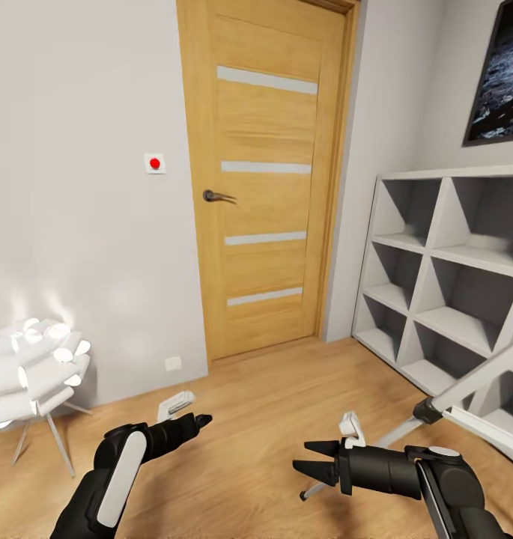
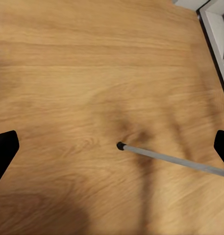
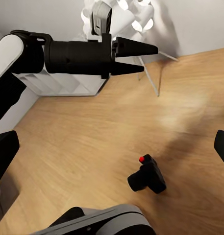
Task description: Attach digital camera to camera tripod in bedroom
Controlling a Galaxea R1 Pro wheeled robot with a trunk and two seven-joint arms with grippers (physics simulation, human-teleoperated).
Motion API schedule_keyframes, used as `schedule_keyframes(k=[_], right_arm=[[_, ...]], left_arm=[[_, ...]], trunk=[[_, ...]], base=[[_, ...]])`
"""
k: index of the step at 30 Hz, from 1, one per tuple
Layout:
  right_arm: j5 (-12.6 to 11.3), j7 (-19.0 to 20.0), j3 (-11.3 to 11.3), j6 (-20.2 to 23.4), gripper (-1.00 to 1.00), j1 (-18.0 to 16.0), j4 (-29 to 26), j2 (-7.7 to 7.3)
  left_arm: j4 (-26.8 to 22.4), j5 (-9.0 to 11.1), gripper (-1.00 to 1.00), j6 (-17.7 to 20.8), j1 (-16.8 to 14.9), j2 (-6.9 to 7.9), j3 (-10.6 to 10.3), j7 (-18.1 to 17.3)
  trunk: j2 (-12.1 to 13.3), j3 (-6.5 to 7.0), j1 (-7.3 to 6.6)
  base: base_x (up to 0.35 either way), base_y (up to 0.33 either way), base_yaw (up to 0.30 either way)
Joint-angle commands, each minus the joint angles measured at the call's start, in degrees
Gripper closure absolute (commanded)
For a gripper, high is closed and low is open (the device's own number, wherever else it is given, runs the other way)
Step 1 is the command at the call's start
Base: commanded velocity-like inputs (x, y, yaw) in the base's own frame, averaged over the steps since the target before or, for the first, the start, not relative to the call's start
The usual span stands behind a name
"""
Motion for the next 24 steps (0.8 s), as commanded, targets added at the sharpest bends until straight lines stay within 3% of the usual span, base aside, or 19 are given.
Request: schedule_keyframes(k=[1,17,24], right_arm=[[0.5,0.5,-0.1,0.5,-1.0,-0.1,-0.1,0.02],[1.1,0.6,-0.8,0.8,-1.0,-0.1,0.2,0.36],[1.3,0.4,-0.8,0.7,-1.0,-0.1,0.2,0.41]], left_arm=[[-0.1,0.6,-1.0,0.3,0.0,-0.05,0.1,0.5],[0.0,0.4,-1.0,0.1,0.0,-0.18,-0.1,0.9],[0.0,0.2,-1.0,0.0,0.0,-0.13,-0.1,1.0]], trunk=[[-0.4,-0.25,0.21],[-6.9,-3.12,3.73],[-7.0,-4.67,3.91]], base=[[0.0,0.0,0.0],[0.0,0.0,0.0],[0.0,0.0,0.0]])
